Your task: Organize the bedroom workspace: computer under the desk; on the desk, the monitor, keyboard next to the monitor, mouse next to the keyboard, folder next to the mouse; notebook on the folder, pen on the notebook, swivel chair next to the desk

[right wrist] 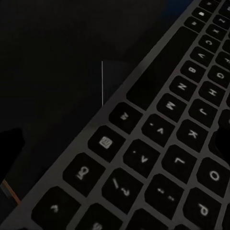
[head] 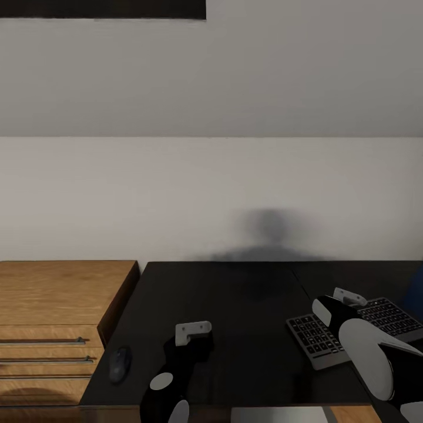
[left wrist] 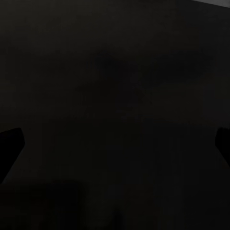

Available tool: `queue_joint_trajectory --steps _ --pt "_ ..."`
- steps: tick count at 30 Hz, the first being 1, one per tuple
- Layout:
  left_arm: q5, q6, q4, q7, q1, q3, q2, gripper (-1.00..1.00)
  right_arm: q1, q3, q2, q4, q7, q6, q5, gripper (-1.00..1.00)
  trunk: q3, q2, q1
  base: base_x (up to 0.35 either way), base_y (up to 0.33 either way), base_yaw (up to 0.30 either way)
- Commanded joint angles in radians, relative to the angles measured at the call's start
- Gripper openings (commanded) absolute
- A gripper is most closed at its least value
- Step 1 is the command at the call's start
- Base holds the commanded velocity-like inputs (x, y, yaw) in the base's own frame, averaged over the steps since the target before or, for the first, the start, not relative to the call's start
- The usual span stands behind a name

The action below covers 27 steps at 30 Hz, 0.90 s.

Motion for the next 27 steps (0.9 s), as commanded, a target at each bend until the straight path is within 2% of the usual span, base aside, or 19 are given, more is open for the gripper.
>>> queue_joint_trajectory --steps 1,8,14,21,27 --pt "0.010 0.002 -0.001 0.010 -0.001 -0.001 0.000 1.00 0.000 0.007 0.000 -0.002 -0.004 0.006 -0.010 1.00 -0.001 -0.001 0.000 0.000 0.000 0.000" --pt "0.010 0.002 -0.001 0.010 -0.001 -0.001 0.000 1.00 0.000 0.007 0.000 -0.002 -0.004 0.006 -0.010 1.00 -0.001 -0.001 0.000 0.000 0.000 0.000" --pt "0.010 0.002 -0.001 0.010 -0.001 -0.001 0.000 1.00 0.000 0.007 0.001 -0.002 -0.004 0.007 -0.009 1.00 -0.020 -0.043 0.023 0.000 0.000 0.000" --pt "0.010 0.002 -0.001 0.010 -0.001 -0.001 0.000 1.00 0.000 0.007 0.001 -0.002 -0.004 0.007 -0.009 1.00 -0.020 -0.043 0.023 0.000 0.000 0.000" --pt "0.010 0.002 -0.001 0.010 -0.001 -0.001 0.000 1.00 0.000 0.007 0.001 -0.002 -0.003 0.007 -0.009 1.00 -0.036 -0.078 0.042 0.000 0.000 0.000"
